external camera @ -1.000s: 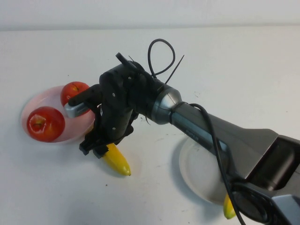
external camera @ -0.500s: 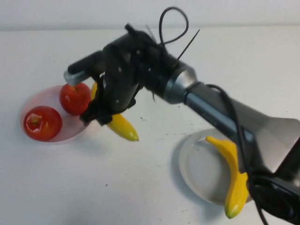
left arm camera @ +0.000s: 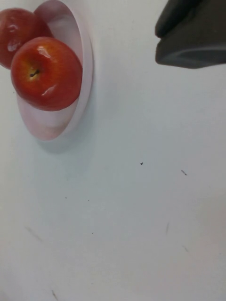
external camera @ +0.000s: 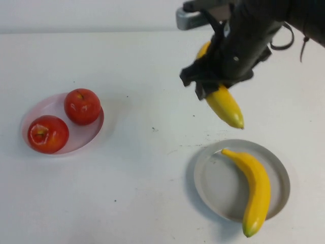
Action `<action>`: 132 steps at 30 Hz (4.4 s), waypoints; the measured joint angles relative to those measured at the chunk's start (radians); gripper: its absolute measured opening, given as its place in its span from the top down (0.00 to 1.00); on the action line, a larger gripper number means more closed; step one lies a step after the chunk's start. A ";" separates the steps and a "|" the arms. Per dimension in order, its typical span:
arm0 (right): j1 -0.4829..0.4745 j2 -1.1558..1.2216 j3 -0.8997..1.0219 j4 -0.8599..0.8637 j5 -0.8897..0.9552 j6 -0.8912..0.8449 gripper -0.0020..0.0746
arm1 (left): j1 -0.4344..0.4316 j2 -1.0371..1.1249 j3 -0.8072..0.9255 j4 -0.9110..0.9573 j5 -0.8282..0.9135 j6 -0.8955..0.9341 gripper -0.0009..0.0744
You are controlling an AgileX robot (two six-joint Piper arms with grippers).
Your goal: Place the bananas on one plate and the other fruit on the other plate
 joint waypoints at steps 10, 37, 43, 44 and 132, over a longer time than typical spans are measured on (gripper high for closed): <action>-0.007 -0.073 0.397 0.084 -0.092 0.052 0.56 | 0.000 0.000 0.000 0.000 0.000 0.000 0.99; -0.007 0.076 0.409 0.124 -0.035 0.055 0.31 | 0.000 0.000 0.000 0.000 0.000 0.000 0.99; -0.007 0.052 0.330 0.130 -0.035 0.045 0.45 | 0.000 0.000 0.000 0.000 0.000 0.000 0.99; -0.007 0.036 0.324 0.131 -0.035 0.029 0.50 | 0.000 0.000 0.000 0.000 0.000 0.000 0.99; -0.569 -1.861 1.904 0.135 -0.897 -0.252 0.99 | 0.000 0.000 0.000 0.000 0.000 0.000 0.99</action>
